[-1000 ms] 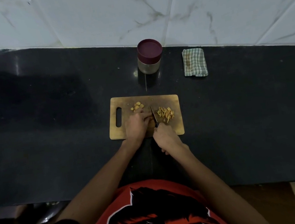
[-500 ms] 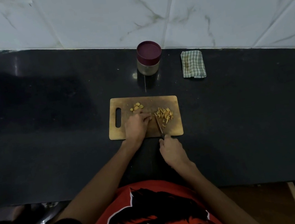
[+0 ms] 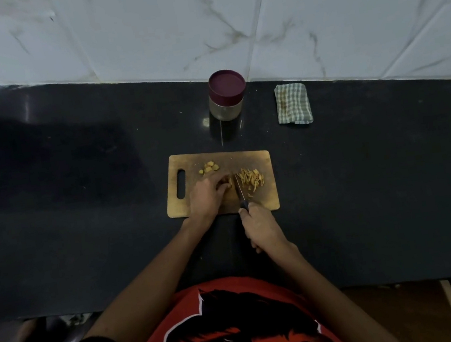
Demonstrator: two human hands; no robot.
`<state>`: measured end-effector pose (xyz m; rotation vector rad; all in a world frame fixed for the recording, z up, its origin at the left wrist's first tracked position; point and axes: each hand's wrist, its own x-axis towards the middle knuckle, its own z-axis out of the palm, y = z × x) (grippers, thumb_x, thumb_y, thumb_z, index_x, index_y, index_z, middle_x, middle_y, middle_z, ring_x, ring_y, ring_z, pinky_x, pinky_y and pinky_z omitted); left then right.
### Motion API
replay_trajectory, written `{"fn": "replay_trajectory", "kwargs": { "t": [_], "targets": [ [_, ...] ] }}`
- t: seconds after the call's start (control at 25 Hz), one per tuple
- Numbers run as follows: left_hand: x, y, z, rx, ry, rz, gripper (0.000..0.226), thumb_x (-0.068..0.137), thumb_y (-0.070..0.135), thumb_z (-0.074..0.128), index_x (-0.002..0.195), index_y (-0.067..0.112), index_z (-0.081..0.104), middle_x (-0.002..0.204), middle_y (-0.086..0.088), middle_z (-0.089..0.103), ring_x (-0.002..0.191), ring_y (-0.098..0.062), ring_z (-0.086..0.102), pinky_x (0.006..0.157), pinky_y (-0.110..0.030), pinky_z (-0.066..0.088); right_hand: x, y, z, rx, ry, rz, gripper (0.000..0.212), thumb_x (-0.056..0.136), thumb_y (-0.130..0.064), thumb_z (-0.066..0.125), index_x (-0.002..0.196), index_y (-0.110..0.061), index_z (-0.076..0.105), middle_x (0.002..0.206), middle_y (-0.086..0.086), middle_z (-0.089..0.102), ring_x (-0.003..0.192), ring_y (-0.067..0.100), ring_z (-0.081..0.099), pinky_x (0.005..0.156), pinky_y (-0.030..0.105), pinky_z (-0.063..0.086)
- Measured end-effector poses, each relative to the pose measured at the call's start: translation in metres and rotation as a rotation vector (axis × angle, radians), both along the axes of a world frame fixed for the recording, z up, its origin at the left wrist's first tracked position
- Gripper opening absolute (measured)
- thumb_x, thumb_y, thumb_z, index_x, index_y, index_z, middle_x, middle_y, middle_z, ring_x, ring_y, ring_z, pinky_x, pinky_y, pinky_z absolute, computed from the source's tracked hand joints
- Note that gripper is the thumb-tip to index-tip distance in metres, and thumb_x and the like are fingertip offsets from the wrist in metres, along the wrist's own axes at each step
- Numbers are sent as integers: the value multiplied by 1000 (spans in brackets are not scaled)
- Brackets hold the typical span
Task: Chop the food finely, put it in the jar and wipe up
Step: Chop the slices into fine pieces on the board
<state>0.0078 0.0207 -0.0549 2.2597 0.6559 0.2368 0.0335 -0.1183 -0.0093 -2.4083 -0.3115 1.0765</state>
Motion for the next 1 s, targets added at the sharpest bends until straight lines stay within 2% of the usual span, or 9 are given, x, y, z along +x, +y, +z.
{"fn": "replay_trajectory", "kwargs": {
  "t": [0.08,0.2,0.32,0.44,0.56,0.72,0.76,0.88,1.0],
  "targets": [
    [-1,-1,0,17,-5,-3,29,89,14,61,118,20,65,114,-1,64,100,-15,60,87,-35,50,2,3,-1,-2,-31,29,28,105,-34,36,111,-11,50,103,16,62,54,19,59,36,24,42],
    [-1,-4,0,35,-21,4,26,90,14,60,114,18,67,119,0,63,103,-16,60,89,-36,50,4,5,-3,-10,-72,60,27,105,-34,36,107,-11,49,100,15,63,58,21,62,39,28,48],
    [0,-5,0,62,-19,12,23,90,15,59,112,17,68,118,0,63,100,-15,61,86,-37,52,4,7,-6,-23,-109,93,20,105,-33,36,100,-16,46,99,12,61,76,26,67,62,40,59],
    [1,-6,-2,72,-2,14,22,91,16,59,111,16,69,117,0,64,98,-16,62,84,-38,52,4,10,-6,-47,-110,121,20,105,-32,36,103,-15,47,100,12,60,87,28,67,77,47,58],
    [2,-5,-2,65,9,15,22,91,16,58,110,16,69,116,0,64,98,-16,63,83,-39,53,7,16,-6,-83,-93,129,28,105,-30,35,116,-8,49,101,13,60,86,29,67,76,46,59],
    [3,-5,-2,63,10,12,22,90,13,59,109,15,69,118,0,64,100,-16,62,84,-38,52,17,28,2,-148,-54,116,28,105,-26,35,119,-7,49,97,14,63,65,21,65,50,31,53],
    [3,-5,-2,60,13,12,22,90,13,59,110,15,69,118,0,63,100,-16,62,84,-38,52,19,30,1,-152,-56,113,29,105,-26,35,120,-6,50,97,14,64,66,22,66,51,31,53],
    [3,-6,-3,53,6,20,22,90,13,59,109,15,69,118,0,63,100,-16,62,84,-38,53,13,30,-1,-140,-73,104,29,105,-27,35,121,-7,49,106,16,63,84,28,69,71,42,60],
    [4,-6,-1,56,11,27,21,91,15,59,108,14,70,116,0,63,98,-16,62,84,-38,52,-3,12,-4,-145,-66,129,26,105,-28,35,116,-8,49,105,15,62,86,29,68,72,44,59]
  ]
}}
